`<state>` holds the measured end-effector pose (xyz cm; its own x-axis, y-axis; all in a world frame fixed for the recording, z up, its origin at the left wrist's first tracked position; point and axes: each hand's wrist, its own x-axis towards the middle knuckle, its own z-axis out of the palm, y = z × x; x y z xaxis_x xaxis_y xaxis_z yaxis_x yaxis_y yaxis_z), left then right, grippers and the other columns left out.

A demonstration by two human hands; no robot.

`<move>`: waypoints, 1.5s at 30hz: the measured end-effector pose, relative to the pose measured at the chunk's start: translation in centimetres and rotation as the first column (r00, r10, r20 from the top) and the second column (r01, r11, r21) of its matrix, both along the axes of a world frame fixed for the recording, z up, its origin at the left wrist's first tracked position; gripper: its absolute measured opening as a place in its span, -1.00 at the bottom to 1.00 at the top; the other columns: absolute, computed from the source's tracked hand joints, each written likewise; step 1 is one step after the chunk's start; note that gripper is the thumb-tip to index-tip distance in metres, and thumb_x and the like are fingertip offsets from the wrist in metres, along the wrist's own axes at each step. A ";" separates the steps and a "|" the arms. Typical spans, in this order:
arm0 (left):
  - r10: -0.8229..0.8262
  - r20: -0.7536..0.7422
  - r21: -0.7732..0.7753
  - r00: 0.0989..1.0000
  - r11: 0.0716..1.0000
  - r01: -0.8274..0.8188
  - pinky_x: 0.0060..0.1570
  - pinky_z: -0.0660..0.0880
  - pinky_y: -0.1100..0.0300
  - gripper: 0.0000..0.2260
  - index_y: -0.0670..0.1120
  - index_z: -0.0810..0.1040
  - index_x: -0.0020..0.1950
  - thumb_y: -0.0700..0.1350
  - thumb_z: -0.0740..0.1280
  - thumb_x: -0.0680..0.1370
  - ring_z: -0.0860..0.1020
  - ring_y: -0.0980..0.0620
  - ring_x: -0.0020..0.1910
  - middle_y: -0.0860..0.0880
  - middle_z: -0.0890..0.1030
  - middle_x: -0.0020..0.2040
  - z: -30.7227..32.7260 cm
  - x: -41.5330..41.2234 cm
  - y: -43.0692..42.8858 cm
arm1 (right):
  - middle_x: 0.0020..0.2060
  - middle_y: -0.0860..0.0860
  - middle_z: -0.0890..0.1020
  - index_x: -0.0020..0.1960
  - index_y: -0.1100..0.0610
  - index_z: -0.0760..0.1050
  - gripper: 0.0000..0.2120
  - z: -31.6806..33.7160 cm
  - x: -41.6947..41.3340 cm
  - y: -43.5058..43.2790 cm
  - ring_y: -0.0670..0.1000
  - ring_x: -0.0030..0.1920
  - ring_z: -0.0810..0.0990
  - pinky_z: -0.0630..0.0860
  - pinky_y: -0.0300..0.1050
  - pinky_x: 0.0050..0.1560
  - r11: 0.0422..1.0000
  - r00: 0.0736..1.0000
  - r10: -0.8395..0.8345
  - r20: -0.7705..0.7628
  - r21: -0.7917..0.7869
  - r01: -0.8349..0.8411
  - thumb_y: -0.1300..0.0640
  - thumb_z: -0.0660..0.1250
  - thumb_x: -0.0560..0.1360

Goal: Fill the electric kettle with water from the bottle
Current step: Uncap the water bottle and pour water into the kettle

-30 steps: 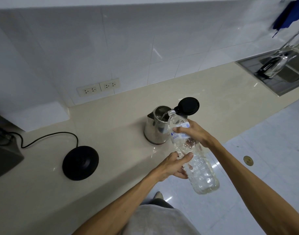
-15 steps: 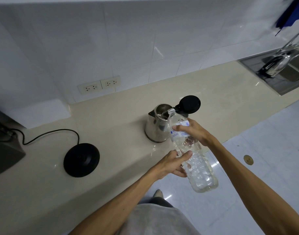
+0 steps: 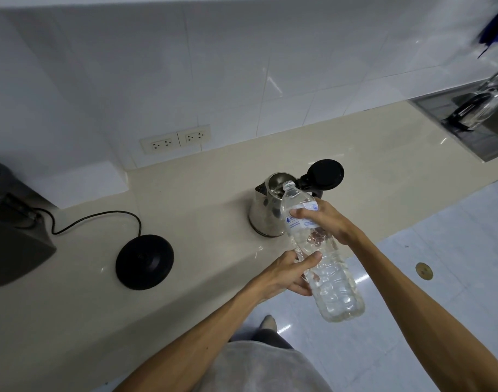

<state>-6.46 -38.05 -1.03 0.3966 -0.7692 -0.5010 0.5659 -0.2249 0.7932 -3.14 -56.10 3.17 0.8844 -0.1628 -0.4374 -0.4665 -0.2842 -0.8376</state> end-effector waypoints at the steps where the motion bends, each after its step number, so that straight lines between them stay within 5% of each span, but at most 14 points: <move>1: 0.000 -0.001 0.001 1.000 1.000 0.000 0.01 0.72 0.06 -0.55 -0.06 0.48 0.41 0.20 0.34 0.65 0.77 -0.12 -0.03 -0.07 0.75 0.05 0.0 0.0 0.1 | -0.12 0.08 0.76 0.14 0.07 0.59 -0.75 0.1 0.0 0.2 0.03 -0.18 0.75 0.61 -0.15 -0.20 1.000 1.000 0.005 0.000 0.004 -0.005 0.03 0.49 0.52; 18: 0.016 -0.030 0.000 0.999 1.000 -0.016 0.10 0.70 0.00 -0.55 -0.06 0.48 0.42 0.19 0.35 0.66 0.74 -0.24 0.10 -0.21 0.72 0.22 -0.2 0.2 -0.1 | -0.16 0.02 0.77 0.09 0.03 0.60 -0.85 0.0 0.3 0.1 0.01 -0.20 0.76 0.62 -0.17 -0.18 0.999 1.000 0.028 0.005 0.037 -0.029 0.06 0.46 0.54; 30: -0.025 -0.028 0.008 0.999 1.000 0.025 0.17 0.68 -0.07 -0.60 -0.01 0.47 0.38 0.20 0.33 0.66 0.72 -0.29 0.15 -0.14 0.73 0.13 -0.3 0.0 -0.4 | -0.10 0.10 0.76 0.19 0.12 0.58 -0.72 -0.9 -0.2 -0.7 0.02 -0.19 0.75 0.60 -0.22 -0.26 0.999 1.000 0.012 -0.028 0.042 -0.011 0.03 0.47 0.54; 37: -0.047 -0.023 0.009 0.999 0.999 0.047 0.17 0.68 -0.07 -0.63 0.00 0.48 0.37 0.18 0.33 0.67 0.72 -0.29 0.16 -0.14 0.72 0.15 -0.5 0.1 -0.3 | -0.05 0.13 0.77 0.20 0.11 0.58 -0.68 -1.5 -0.2 -1.0 0.11 -0.11 0.77 0.64 -0.08 -0.13 0.999 0.999 -0.009 -0.032 0.038 0.010 0.01 0.50 0.51; 42: -0.022 0.024 0.039 0.999 0.999 0.021 0.16 0.69 -0.01 -0.80 0.10 0.54 0.18 0.16 0.38 0.65 0.74 -0.22 0.12 -0.10 0.73 0.10 -0.3 1.0 0.0 | -0.11 0.05 0.77 0.15 0.04 0.59 -0.76 -0.9 0.1 -0.6 0.04 -0.13 0.77 0.65 -0.11 -0.12 1.000 0.999 -0.002 0.044 0.027 0.001 0.06 0.51 0.51; 45: -0.005 0.060 0.050 0.998 0.999 0.002 0.16 0.68 -0.02 -0.79 0.10 0.54 0.21 0.15 0.39 0.65 0.73 -0.23 0.14 -0.12 0.72 0.15 -0.2 1.7 0.0 | -0.01 0.08 0.76 0.24 0.05 0.54 -0.55 -0.9 0.7 -0.9 0.08 -0.05 0.77 0.69 0.00 -0.02 1.000 0.998 -0.006 0.063 0.004 0.006 -0.05 0.57 0.43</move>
<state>-4.78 -38.06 -1.23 0.4246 -0.7451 -0.5143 0.5164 -0.2673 0.8136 -2.44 -56.96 2.23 0.9092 -0.1665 -0.3817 -0.4147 -0.2784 -0.8664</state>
